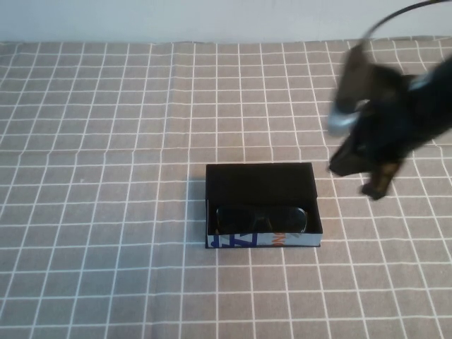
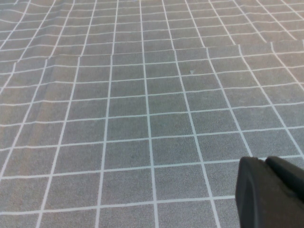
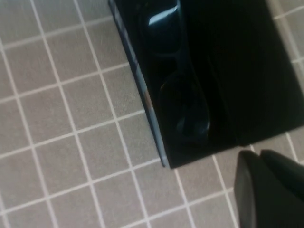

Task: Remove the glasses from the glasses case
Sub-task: Pick up the glasses from the glasses case

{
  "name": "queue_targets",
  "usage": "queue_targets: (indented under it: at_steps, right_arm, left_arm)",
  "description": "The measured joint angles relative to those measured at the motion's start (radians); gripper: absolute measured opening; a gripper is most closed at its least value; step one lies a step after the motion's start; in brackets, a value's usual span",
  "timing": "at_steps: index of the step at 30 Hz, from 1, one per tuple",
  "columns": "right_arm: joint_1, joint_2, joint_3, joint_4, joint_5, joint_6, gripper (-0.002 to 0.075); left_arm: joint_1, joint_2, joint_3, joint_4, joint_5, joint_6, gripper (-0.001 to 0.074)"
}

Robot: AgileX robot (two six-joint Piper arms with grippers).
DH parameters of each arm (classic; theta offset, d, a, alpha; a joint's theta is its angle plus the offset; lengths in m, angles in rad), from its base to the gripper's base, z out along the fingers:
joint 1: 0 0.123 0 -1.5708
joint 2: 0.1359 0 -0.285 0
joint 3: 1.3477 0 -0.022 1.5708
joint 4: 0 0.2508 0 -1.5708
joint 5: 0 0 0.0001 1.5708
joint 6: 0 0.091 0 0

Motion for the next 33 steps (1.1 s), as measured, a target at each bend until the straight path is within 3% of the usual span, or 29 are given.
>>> queue_targets:
  at_steps: [6,13,15,33]
  right_arm:
    - [0.112,0.207,-0.120,-0.104,0.000,0.013,0.0018]
    - [0.183,0.356,-0.164,-0.120,-0.060,0.013,0.0272]
    - [0.198,0.381,-0.166,-0.120,-0.101,0.013,0.0311]
    - [0.222,0.464,-0.174,-0.120,-0.175,0.013,0.0328]
  left_arm:
    - [0.000,0.000,0.000,0.000,0.000,0.000,-0.0005]
    - [0.000,0.000,0.000,0.000,0.000,0.000,-0.0005]
    - [0.000,0.000,0.000,0.000,0.000,0.000,-0.0005]
    - [0.000,0.000,0.000,0.000,0.000,0.000,-0.0005]
